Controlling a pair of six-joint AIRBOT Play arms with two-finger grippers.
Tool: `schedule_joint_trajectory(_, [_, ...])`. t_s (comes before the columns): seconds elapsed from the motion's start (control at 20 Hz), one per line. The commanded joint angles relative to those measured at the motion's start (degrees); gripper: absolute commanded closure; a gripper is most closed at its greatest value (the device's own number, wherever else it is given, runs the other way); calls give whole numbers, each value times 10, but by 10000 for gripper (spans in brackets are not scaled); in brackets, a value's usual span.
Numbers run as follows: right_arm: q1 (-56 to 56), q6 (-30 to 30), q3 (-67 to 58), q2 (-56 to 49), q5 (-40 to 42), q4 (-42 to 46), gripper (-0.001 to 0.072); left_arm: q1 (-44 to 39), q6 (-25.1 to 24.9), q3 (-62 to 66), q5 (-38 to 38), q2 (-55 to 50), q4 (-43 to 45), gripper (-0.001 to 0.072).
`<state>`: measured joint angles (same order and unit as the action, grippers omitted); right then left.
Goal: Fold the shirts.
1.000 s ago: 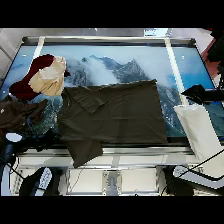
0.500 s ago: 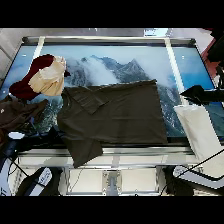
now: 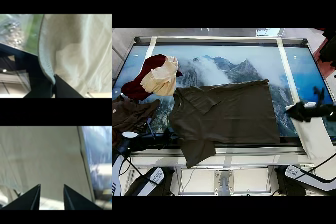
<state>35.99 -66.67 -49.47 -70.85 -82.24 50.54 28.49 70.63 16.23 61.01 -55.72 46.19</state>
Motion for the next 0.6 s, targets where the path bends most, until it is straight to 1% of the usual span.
schedule_joint_trajectory(0.0, [29,-29,145,13,3,7,358,0,-7,0,7,-1,-2,694])
schedule_joint_trajectory(0.05, [37,-26,171,13,0,17,357,0,-9,0,7,-1,-2,694])
schedule_joint_trajectory(0.1, [41,-26,187,13,0,35,326,0,-16,0,7,-1,-2,694])
schedule_joint_trajectory(0.15, [41,-27,194,13,3,65,230,0,-17,0,7,-1,-2,694])
schedule_joint_trajectory(0.2, [40,-27,194,13,7,92,197,0,-17,0,8,-1,-2,694])
schedule_joint_trajectory(0.3, [40,-27,194,13,22,118,197,0,-17,0,8,-1,-2,694])
schedule_joint_trajectory(0.55, [40,-27,194,13,68,121,198,0,-17,0,8,-1,-2,694])
